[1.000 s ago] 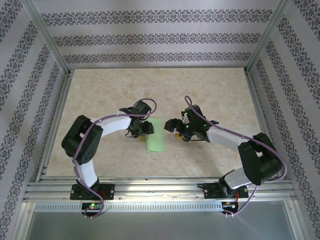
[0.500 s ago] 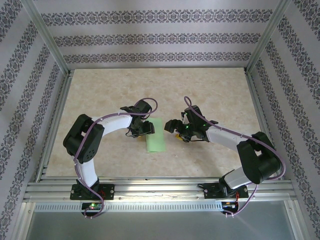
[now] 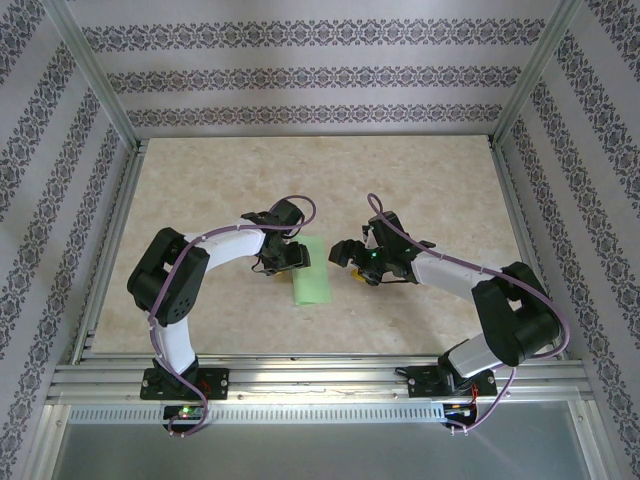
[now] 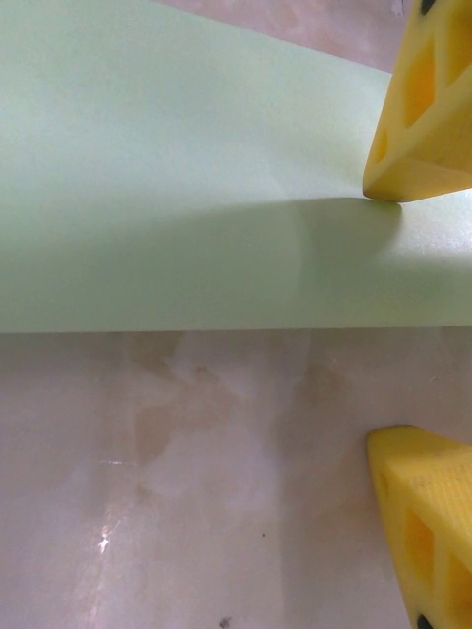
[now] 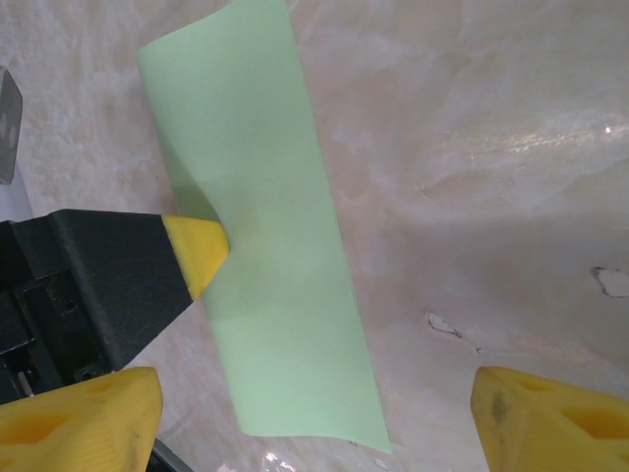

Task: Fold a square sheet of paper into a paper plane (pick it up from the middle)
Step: Hold the square sheet of paper at the center of the table.

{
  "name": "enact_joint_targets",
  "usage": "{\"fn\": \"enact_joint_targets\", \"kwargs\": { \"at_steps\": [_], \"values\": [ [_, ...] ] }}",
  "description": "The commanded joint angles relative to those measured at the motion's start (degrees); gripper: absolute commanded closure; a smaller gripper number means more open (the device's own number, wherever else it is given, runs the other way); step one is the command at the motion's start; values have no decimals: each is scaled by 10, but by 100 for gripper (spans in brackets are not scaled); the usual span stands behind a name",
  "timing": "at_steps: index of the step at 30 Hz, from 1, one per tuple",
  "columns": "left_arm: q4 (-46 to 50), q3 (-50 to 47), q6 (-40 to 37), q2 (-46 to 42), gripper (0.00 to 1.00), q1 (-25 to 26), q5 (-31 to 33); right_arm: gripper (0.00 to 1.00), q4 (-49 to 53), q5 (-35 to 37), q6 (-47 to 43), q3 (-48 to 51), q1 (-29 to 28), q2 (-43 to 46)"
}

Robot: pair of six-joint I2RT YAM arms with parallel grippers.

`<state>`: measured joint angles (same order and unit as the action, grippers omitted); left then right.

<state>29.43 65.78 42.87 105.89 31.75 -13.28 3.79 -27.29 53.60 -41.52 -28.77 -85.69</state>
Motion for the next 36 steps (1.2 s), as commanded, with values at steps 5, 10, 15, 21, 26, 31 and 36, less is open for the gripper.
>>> {"fn": "enact_joint_targets", "kwargs": {
  "at_steps": [5,10,15,21,26,31,36],
  "values": [
    [-45,-7,-7,51,37,-3,-2,19,9,7,-8,-8,-4,-6],
    [-47,-2,-6,56,38,-3,-3,21,9,2,-9,-8,-5,-8],
    [-50,-6,-3,57,38,-3,-4,21,10,2,-10,-7,-5,-9],
    [-51,-5,-3,60,37,-3,-4,21,7,1,-10,-8,-4,-11],
    [-52,-4,0,64,37,-3,-4,23,5,0,-8,-6,-5,-12],
    [-57,-6,0,67,38,-2,-7,26,1,-5,-10,-4,-5,-15],
    [-61,-9,4,66,38,-2,-5,36,-5,-7,-12,-5,-6,-19]
  ]
}}
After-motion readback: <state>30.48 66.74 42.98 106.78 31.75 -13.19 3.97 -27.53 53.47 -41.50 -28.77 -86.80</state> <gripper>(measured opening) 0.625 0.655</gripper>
